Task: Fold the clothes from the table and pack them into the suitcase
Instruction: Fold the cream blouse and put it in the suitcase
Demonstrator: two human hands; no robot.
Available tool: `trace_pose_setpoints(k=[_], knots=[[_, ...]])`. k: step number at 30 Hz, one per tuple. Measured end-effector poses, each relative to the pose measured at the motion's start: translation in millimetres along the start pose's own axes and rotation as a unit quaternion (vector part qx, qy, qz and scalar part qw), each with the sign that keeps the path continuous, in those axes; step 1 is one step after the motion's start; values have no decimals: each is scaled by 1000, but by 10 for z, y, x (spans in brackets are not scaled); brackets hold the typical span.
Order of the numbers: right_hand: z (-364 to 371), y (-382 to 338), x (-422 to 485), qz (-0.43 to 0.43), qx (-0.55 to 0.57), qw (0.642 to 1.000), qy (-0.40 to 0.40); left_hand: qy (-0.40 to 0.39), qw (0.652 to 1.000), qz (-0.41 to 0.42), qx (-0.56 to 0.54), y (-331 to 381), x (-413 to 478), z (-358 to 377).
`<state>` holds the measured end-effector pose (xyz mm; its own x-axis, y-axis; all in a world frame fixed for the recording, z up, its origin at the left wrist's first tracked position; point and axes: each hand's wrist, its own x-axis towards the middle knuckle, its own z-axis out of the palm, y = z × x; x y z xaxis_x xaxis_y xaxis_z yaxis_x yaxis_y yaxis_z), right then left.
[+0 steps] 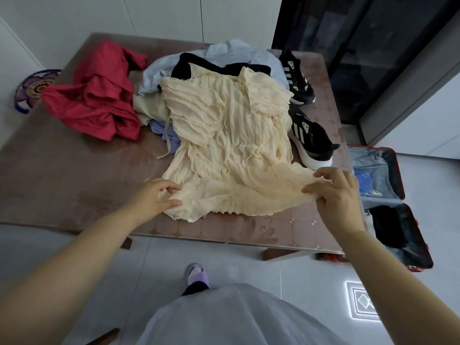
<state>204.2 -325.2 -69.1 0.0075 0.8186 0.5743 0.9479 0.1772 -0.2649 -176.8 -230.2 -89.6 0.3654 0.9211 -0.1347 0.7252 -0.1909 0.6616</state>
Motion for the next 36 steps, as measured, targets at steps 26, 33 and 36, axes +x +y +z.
trace_pose_setpoints(k=[26,33,36], knots=[[139,431,-866,-14,-119,966,-229,54,981,-65,-177,36,-363,-66],[21,481,-809,18,-77,972,-221,-42,994,-66,-70,-114,-434,-201],[-46,410,-839,116,-32,939,-322,-162,983,-64,66,-301,-450,-81]])
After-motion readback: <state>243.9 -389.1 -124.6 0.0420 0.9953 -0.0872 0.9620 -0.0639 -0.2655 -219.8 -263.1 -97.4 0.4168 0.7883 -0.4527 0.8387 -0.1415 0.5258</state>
